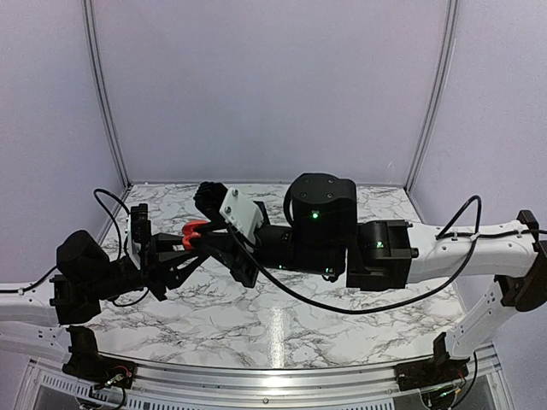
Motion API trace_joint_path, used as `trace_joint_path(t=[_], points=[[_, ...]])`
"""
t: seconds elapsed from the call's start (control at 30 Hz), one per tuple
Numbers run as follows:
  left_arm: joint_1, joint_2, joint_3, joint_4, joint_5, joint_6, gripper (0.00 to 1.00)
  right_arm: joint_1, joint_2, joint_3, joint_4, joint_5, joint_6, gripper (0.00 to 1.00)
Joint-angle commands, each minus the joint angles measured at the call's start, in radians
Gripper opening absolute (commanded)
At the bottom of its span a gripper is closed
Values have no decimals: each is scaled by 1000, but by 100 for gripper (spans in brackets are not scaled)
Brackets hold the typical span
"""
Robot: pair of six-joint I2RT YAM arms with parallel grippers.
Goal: Insert the wireless bluetooth earbuds into the charging case
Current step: Insert the left earbud into the left side groove of the charging case.
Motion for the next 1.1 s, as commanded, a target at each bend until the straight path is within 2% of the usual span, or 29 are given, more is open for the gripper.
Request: trace_joint_path(t=[0.0,0.57,0.73,0.9,1.07], points=[[3,-7,5,55,-28,-14,0,7,13,20,-52,10,-3,19],[3,8,10,55,8,-24,0,7,-5,33,-63,41,-19,31],[4,13,12,55,20,-26,0,7,-34,32,-67,4,-43,39],[5,30,16,53,38,-31,0,6,-86,1,-67,-40,-68,55],[5,40,19,53,49,-32,0,7,-114,5,-108,-67,-88,59]])
